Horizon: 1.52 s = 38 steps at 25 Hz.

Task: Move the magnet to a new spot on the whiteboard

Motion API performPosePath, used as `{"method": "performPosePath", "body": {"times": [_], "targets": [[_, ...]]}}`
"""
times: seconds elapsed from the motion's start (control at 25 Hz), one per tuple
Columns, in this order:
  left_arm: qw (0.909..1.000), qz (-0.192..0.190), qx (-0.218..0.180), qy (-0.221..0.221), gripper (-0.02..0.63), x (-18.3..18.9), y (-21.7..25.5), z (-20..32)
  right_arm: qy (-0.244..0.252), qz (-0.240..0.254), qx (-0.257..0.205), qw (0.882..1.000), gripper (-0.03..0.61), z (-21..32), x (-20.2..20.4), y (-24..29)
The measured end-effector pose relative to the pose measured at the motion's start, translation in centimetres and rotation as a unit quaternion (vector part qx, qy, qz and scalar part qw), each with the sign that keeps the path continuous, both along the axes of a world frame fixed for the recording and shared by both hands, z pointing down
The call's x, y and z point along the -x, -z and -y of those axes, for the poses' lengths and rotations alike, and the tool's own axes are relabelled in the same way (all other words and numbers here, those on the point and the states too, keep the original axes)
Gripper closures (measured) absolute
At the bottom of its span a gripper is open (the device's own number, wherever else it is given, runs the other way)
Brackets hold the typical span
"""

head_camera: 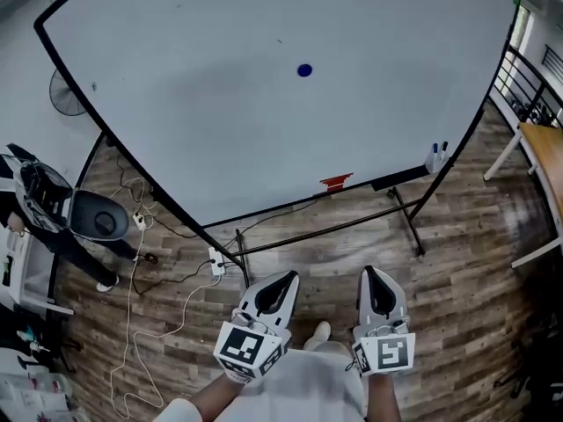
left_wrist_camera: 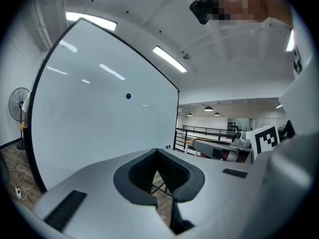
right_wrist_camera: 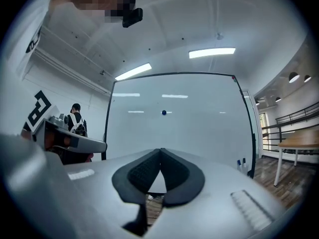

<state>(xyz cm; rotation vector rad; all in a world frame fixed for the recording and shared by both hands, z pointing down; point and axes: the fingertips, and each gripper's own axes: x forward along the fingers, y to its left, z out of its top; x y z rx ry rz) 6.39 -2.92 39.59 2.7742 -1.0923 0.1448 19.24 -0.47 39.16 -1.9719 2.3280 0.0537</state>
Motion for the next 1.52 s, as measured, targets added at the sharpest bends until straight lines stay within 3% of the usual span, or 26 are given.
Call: {"method": "performPosePath", "body": {"times": [0.32,0.6,1.16,1.52], "targets": [[0.9997,0.003,-0.011,0.021,0.607,-2.1,1.5,4.6,0.032,0.001,-0.012,0.999,0.577,5.5,-1.5,2.3],[0.9995,-0.004,-0.015,0.026,0.607,-1.8,2.5,8.1,0.015,-0.012,-0.011,1.000,0.577,8.6,-2.0,3.1],[0.9994,-0.003,-0.030,0.018,0.607,0.6,4.0,11.5,0.020,-0.031,-0.020,0.999,0.577,12.4,1.0,4.9],[0.9992,-0.007,-0.038,0.014,0.607,1.2,5.0,13.6,0.030,-0.040,-0.048,0.998,0.476,17.2,2.1,9.3]]}}
